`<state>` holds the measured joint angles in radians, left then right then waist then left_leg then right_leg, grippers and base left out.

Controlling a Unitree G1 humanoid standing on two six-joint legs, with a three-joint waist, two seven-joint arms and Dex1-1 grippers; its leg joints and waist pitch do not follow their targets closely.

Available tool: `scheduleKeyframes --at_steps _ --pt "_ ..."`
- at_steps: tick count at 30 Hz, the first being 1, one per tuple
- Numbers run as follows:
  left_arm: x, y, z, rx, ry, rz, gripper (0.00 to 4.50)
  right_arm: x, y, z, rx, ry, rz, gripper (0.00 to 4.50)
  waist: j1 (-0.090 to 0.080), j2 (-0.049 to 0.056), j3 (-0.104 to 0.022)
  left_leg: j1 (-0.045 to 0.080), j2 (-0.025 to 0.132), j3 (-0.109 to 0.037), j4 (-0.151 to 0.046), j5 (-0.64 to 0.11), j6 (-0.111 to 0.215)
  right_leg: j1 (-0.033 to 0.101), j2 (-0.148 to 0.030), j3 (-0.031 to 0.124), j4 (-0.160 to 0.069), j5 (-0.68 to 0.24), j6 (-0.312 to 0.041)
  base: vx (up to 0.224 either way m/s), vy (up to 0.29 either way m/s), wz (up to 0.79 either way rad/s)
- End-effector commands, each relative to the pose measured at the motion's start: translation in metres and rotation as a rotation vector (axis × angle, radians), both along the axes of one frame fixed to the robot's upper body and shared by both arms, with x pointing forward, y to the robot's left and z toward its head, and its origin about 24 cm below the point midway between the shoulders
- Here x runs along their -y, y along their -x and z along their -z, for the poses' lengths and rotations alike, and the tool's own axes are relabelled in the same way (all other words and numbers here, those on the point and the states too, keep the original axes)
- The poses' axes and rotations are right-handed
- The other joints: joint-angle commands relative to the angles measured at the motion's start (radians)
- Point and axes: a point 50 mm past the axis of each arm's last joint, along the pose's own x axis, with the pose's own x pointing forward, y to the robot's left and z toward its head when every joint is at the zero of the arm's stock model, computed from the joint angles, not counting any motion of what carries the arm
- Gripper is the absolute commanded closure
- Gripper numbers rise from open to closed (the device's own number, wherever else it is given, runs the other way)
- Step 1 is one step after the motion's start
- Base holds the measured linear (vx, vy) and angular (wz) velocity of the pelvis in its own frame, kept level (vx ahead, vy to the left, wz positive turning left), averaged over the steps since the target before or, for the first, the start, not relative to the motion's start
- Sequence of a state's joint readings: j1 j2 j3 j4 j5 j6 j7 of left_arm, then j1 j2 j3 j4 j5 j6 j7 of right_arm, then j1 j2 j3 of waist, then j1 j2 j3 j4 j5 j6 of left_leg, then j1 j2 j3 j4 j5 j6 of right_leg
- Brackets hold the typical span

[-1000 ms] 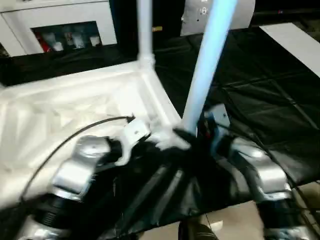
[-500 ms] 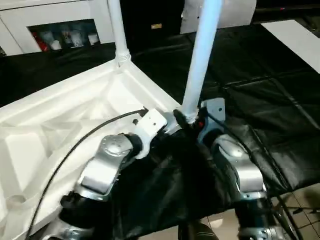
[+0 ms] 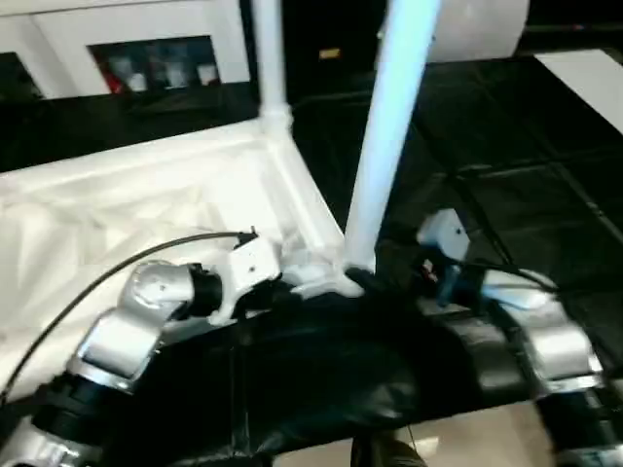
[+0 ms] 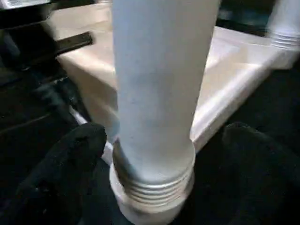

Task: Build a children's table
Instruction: Rotate leg to tighten

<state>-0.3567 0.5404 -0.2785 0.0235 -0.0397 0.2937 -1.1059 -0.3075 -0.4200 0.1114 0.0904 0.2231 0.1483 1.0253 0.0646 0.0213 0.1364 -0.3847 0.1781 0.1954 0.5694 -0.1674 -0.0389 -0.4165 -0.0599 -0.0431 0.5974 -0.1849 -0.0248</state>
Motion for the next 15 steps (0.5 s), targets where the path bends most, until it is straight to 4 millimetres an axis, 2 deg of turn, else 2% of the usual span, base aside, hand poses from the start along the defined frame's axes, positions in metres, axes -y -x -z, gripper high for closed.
scheduleKeyframes --at_steps 1,4,5,9,10,11,12,14,15 --pt "0.0068 0.0072 0.0041 -0.038 -0.029 0.18 4.5 -0.0023 0.0092 0.002 -0.025 0.046 -0.161 0.07 -0.001 0.001 -0.075 0.026 0.051 -0.021 -0.053 -0.134 0.114 0.055 -0.074 0.048 -0.055 -0.061 -0.263 0.0 0.0 0.0" --pt "0.0036 0.0068 0.0052 -0.044 -0.075 0.259 4.5 -0.0018 0.0135 0.0045 -0.047 0.09 -0.254 0.07 0.006 0.0 -0.073 0.024 0.054 -0.021 -0.053 -0.147 0.112 0.054 -0.077 0.048 -0.057 -0.098 -0.258 0.0 0.0 0.0" --pt "0.0012 0.0061 0.0054 -0.049 -0.105 0.309 4.5 -0.0019 0.0154 0.0059 -0.059 0.114 -0.307 0.07 0.009 -0.004 -0.072 0.025 0.054 -0.02 -0.053 -0.162 0.107 0.052 -0.078 0.049 -0.06 -0.134 -0.253 0.0 0.0 0.0" --pt "-0.0004 0.0034 0.0056 -0.053 -0.149 0.403 4.5 -0.0027 0.0165 0.008 -0.096 0.146 -0.407 0.07 0.019 -0.004 -0.071 0.028 0.057 -0.021 -0.056 -0.18 0.087 0.048 -0.079 0.049 -0.061 -0.187 -0.244 0.0 0.0 0.0" --pt "-0.0004 0.0034 0.0056 -0.053 -0.149 0.403 4.5 -0.0027 0.0165 0.008 -0.096 0.146 -0.407 0.22 0.02 -0.003 -0.071 0.031 0.057 -0.02 -0.056 -0.183 0.085 0.046 -0.079 0.049 -0.062 -0.19 -0.247 0.0 0.0 0.0" --pt "-0.0003 0.0024 0.0056 -0.052 -0.155 0.419 4.5 -0.003 0.0164 0.0081 -0.101 0.149 -0.423 0.4 0.019 -0.008 -0.072 0.028 0.059 -0.02 -0.055 -0.176 0.082 0.048 -0.08 0.05 -0.058 -0.172 -0.25 0.0 0.0 0.0" --pt "-0.0002 0.002 0.0056 -0.051 -0.159 0.428 4.5 -0.0033 0.0164 0.0081 -0.105 0.15 -0.43 0.4 0.021 -0.005 -0.073 0.027 0.058 -0.02 -0.055 -0.166 0.085 0.048 -0.081 0.05 -0.057 -0.157 -0.253 0.0 0.0 0.0" --pt "0.0015 0.0005 0.0048 -0.049 -0.165 0.453 4.5 -0.0049 0.0168 0.0091 -0.118 0.156 -0.457 0.45 0.022 -0.007 -0.073 0.026 0.058 -0.02 -0.054 -0.159 0.09 0.049 -0.082 0.05 -0.054 -0.143 -0.256 0.0 0.0 0.0" --pt "0.0021 -0.0005 0.0046 -0.047 -0.168 0.467 4.5 -0.0055 0.017 0.0097 -0.124 0.158 -0.47 0.74 0.022 -0.008 -0.073 0.025 0.057 -0.021 -0.054 -0.151 0.095 0.049 -0.082 0.049 -0.053 -0.134 -0.258 0.0 0.0 0.0"
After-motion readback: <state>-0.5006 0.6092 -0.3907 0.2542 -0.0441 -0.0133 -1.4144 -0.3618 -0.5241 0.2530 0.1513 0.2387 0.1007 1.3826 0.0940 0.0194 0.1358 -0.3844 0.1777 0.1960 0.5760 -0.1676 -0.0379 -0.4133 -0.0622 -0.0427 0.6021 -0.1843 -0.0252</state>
